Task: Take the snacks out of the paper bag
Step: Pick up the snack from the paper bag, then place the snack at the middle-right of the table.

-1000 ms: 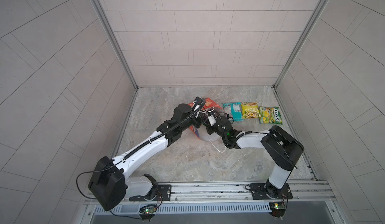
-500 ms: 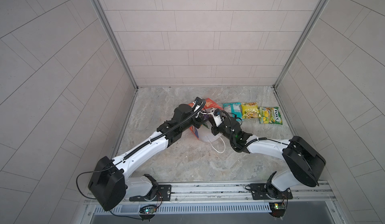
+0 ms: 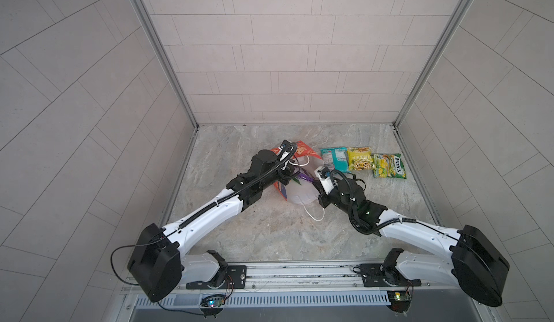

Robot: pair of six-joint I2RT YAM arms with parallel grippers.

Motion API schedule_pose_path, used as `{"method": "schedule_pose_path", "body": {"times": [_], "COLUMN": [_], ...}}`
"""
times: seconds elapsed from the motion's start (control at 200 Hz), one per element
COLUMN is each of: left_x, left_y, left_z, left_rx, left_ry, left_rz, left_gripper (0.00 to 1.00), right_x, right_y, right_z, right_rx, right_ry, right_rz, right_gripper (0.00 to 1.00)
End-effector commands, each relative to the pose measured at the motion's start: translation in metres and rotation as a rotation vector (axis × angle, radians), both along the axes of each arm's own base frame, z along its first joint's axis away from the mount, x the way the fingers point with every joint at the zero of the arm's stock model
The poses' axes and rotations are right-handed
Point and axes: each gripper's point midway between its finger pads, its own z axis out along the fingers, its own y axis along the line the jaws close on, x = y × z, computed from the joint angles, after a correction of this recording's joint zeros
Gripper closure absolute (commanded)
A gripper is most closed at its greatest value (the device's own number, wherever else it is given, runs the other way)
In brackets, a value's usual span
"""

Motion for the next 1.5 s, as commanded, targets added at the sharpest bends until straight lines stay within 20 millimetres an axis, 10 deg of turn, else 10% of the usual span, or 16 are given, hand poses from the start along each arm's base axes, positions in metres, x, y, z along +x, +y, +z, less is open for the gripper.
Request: {"method": "schedule_pose_path", "body": {"times": [0.0, 0.66, 0.906, 1.256, 1.496], "left_x": [0.003, 0.01, 0.009, 0.01, 0.009], "left_y": [-0.002, 0.014, 0.014, 0.013, 0.013], "left_z": [0.001, 0.005, 0.006, 0.009, 0.006], "left_rx": [-0.005, 0.009, -0.001, -0.011, -0.01], "left_ry": [-0.001, -0.029, -0.03, -0.034, -0.028], "left_rz": [0.007, 0.093, 0.093, 0.094, 0.091], "left_gripper": [1.0, 1.0, 1.0, 1.0, 1.0], "right_x": [-0.01, -0.055, -0.055, -0.047, -0.035], "right_y": [-0.002, -0.039, -0.087, -0.156, -0.143], "right_z": [0.023, 0.131, 0.156, 0.115, 0.068], "right_rx": [0.036, 0.168, 0.211, 0.281, 0.295], "right_ry": [-0.028, -0.047, -0.04, 0.057, 0.212], "right_rz": [0.019, 0.023, -0.18, -0.522, -0.477], "right_gripper": [1.0, 1.0, 1.0, 1.0, 1.0]}}
